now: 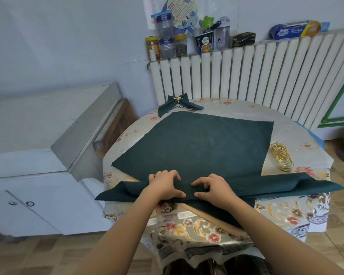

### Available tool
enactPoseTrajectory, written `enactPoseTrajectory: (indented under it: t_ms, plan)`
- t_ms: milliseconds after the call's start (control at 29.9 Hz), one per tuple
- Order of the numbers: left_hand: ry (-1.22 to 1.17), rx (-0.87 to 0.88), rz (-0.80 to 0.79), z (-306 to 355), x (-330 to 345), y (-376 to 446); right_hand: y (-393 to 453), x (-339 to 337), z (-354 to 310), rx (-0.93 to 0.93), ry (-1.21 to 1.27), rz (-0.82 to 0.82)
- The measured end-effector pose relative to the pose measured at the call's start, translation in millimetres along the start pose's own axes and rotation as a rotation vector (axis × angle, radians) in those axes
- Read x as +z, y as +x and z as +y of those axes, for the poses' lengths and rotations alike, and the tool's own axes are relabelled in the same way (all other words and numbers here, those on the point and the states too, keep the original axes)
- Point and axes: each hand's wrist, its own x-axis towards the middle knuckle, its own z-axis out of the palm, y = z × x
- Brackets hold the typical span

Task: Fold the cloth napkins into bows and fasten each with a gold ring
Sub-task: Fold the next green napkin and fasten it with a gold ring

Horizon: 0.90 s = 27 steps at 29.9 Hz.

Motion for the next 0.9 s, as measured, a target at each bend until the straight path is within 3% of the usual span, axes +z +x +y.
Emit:
enactPoseTrajectory:
  t_ms: [134,267,468,635,902]
  plan:
    - [0.002,-0.039,-0.143,0.6,-14.2,10.5,-1.0,-0.3,-3.5,0.025,-0.005,-0.025]
    - [-0.027,-0.061,-0.181,1.5,-17.9,7.5,1.8,-3.9,-10.6,0.087,-0.040,-0.094]
    - [-0.042,0.011,0.103,14.7,-5.6,-14.7,4.0,-5.6,-12.3,0.123,-0.042,-0.120]
    - [-0.309,0.106,0.230,20.4,18.4,-36.3,2.5,-3.5,-9.7,0.108,0.000,-0.108]
    - [-0.587,0.227,-0.032,17.2,16.5,-61.2,3.1,3.3,-9.2,0.131,0.049,-0.030]
